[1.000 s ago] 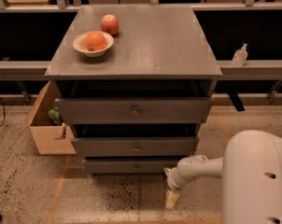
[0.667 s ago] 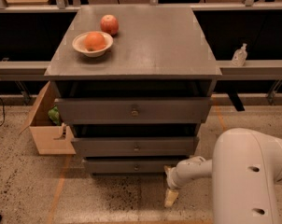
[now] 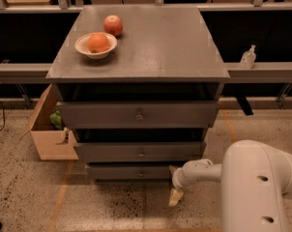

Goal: Open bottom drawer

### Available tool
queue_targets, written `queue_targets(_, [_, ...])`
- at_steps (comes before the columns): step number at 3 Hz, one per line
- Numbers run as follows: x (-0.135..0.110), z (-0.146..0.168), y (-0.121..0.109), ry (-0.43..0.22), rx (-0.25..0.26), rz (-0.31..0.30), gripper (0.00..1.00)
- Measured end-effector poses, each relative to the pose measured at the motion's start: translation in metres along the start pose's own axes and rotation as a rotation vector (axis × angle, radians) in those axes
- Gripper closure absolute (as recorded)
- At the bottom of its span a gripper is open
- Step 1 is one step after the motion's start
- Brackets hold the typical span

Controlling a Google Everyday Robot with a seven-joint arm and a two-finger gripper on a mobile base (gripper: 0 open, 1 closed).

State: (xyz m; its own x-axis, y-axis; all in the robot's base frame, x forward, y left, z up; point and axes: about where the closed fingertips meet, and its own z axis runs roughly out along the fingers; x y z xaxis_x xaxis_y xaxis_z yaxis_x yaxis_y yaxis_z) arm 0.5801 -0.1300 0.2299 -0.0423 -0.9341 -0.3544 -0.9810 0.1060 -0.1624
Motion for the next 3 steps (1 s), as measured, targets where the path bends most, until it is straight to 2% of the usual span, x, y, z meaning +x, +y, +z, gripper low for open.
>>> queue_targets(1, [-0.003, 0.002, -0.027, -0.011, 0.035, -0.019, 0.00])
queue_targets(2, [-0.003, 0.009, -0.043, -0.003, 0.040, -0.032, 0.00])
queue_targets(3, [0.002, 0.023, -0.050, 0.006, 0.020, -0.030, 0.00])
